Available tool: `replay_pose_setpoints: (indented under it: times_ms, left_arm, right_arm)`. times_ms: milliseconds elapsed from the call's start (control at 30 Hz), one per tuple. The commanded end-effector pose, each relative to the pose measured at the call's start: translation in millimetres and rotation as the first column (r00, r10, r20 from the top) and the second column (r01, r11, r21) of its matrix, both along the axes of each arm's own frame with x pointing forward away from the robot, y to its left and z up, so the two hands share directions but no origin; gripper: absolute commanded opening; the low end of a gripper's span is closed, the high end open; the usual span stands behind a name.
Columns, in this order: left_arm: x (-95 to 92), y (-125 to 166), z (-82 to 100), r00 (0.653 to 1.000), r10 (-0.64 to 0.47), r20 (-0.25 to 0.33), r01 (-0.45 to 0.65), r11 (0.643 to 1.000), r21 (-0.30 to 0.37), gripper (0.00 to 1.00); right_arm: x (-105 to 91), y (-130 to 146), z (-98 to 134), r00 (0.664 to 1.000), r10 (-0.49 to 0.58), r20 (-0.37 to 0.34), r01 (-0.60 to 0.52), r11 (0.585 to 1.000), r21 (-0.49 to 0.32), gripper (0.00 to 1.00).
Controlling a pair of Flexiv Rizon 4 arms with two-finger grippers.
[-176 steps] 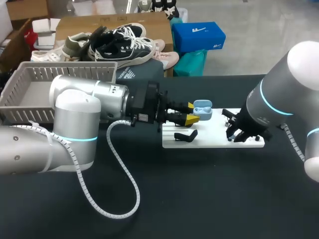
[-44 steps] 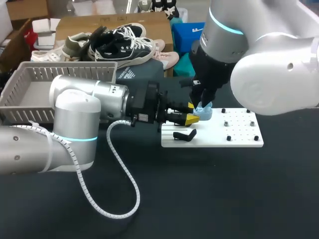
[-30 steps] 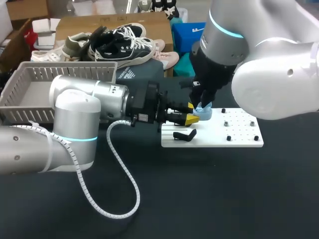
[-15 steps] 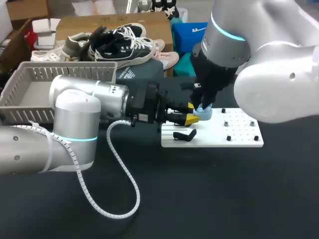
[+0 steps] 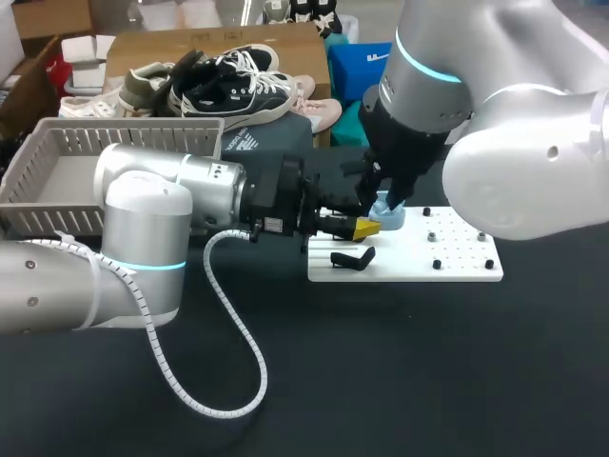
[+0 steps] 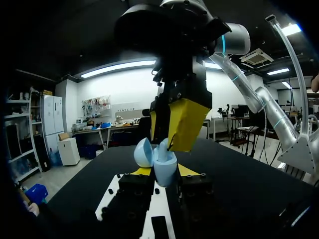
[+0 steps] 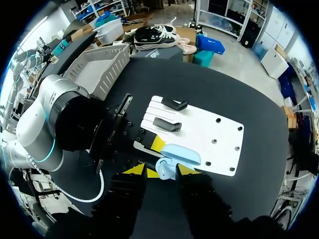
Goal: Pick up each earbud case from the left stands, insert the matching earbuds, close the lid, and place the case in the box.
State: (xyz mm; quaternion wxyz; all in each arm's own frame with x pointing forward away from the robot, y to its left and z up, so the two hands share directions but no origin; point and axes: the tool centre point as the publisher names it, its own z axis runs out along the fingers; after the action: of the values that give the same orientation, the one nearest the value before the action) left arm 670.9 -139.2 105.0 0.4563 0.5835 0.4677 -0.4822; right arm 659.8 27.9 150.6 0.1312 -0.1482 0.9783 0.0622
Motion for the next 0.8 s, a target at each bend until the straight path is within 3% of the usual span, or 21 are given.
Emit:
replay_pose_setpoints:
  times_ms: [33, 333, 633, 800]
  left_arm:
    - [-0.3, -0.2, -0.5, 1.000, 0.002, 0.001, -0.002, 1.000, -0.002, 0.00]
    - [-0.3, -0.2, -0.5, 1.000, 0.002, 0.001, -0.002, 1.000, -0.002, 0.00]
    - [-0.3, -0.2, -0.5, 1.000, 0.002, 0.001, -0.002, 1.000, -0.002, 0.00]
    - [-0.3, -0.2, -0.5, 1.000, 0.002, 0.001, -0.002, 1.000, -0.002, 0.00]
  right_arm:
    - [-1.3, 1.7, 1.3, 1.000, -0.004, 0.005, 0.004, 1.000, -0.002, 0.40]
    - [-11.7, -4.7, 21.9, 0.999, -0.021, 0.024, 0.020, 1.000, 0.019, 0.46]
    - [13.8, -21.4, 31.6, 0.987, -0.154, 0.055, 0.152, 0.988, 0.039, 0.97]
    - [30.8, -21.7, 28.9, 0.976, -0.208, 0.065, 0.207, 0.978, 0.020, 1.00]
